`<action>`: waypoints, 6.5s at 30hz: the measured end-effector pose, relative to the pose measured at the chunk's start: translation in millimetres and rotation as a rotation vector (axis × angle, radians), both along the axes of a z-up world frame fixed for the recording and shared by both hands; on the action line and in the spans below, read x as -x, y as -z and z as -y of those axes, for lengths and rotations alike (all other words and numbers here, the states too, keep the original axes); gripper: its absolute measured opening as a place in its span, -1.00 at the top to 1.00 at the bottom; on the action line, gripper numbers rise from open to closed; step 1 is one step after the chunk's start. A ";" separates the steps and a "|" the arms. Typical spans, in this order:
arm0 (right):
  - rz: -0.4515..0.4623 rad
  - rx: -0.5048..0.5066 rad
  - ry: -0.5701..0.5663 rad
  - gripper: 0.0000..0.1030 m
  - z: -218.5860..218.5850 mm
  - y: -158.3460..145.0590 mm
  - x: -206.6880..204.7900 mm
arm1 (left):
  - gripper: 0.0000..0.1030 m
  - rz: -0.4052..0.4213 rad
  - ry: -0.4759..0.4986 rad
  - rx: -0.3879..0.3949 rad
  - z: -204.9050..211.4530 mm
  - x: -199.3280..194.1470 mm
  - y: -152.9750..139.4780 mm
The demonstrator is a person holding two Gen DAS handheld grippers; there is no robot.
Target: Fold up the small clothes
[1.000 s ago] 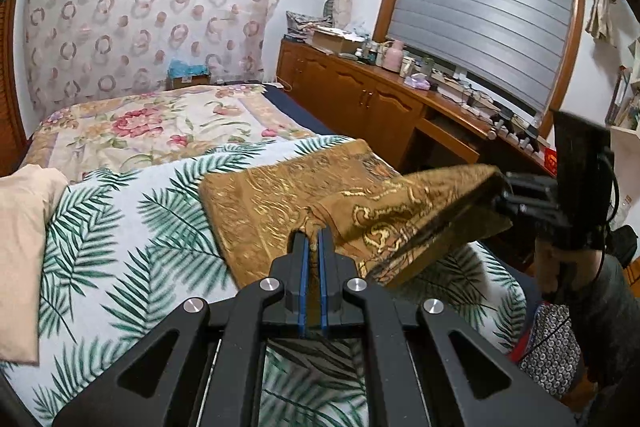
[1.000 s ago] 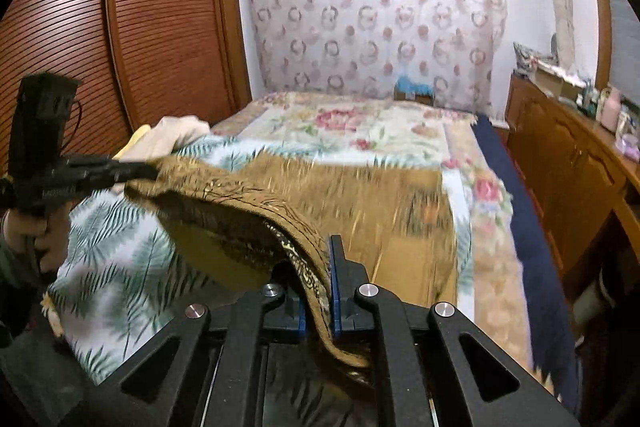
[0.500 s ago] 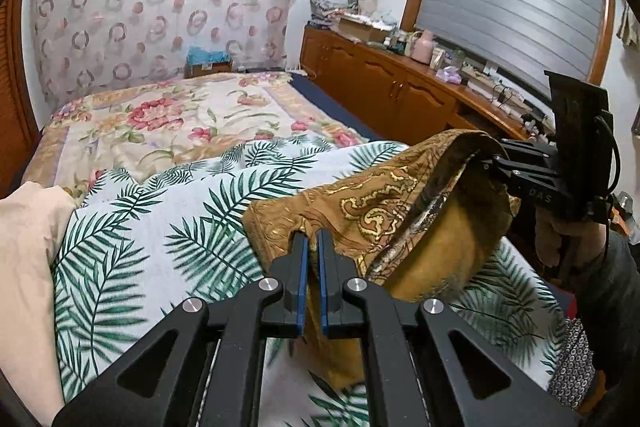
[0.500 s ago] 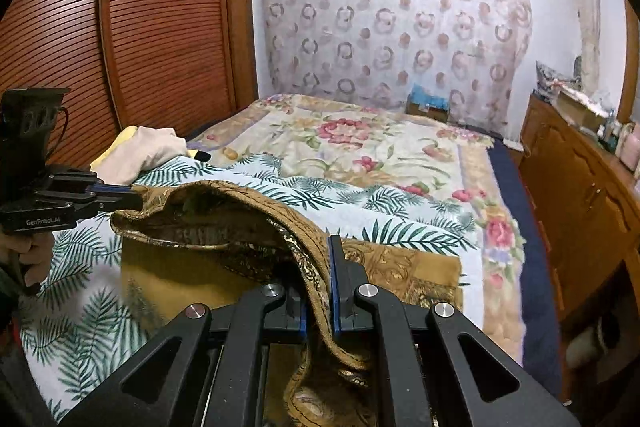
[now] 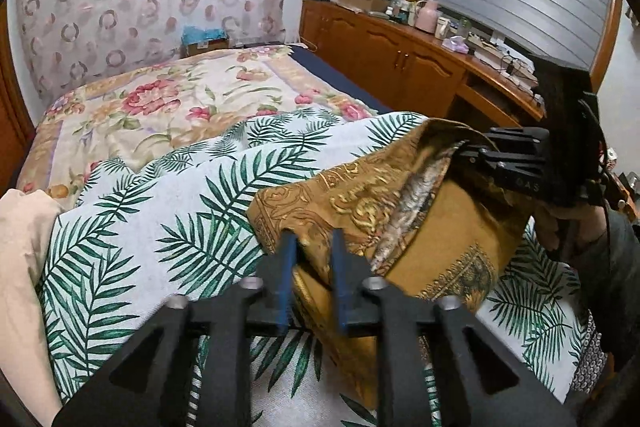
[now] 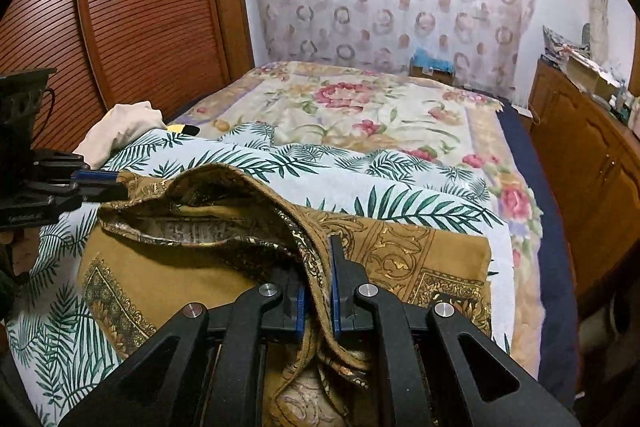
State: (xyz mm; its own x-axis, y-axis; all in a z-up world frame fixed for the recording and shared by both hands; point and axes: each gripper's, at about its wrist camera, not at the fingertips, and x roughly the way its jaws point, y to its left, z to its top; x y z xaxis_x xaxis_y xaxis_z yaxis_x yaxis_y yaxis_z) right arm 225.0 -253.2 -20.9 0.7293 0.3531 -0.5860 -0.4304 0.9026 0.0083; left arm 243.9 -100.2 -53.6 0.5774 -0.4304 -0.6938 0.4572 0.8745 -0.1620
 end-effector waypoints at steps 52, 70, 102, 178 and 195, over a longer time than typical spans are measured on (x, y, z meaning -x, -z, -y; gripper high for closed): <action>-0.185 -0.125 0.142 0.00 58.4 13.0 -4.3 | 0.09 -0.099 0.034 -0.015 1.5 -65.2 39.5; 0.070 -0.124 0.049 0.72 55.7 -41.9 67.5 | 0.83 0.127 0.058 0.080 -4.7 1.4 -41.5; 0.242 0.173 -0.574 0.72 -199.8 -115.9 -82.1 | 0.83 0.325 -0.639 0.074 -277.2 120.4 -42.5; 0.312 -0.136 0.203 -0.40 -72.4 -8.7 170.7 | -0.61 0.357 -0.418 0.006 -87.1 166.6 -83.9; 0.312 -0.133 0.203 -0.40 -61.3 -13.0 168.9 | -0.61 0.359 -0.420 0.003 -87.6 166.9 -83.4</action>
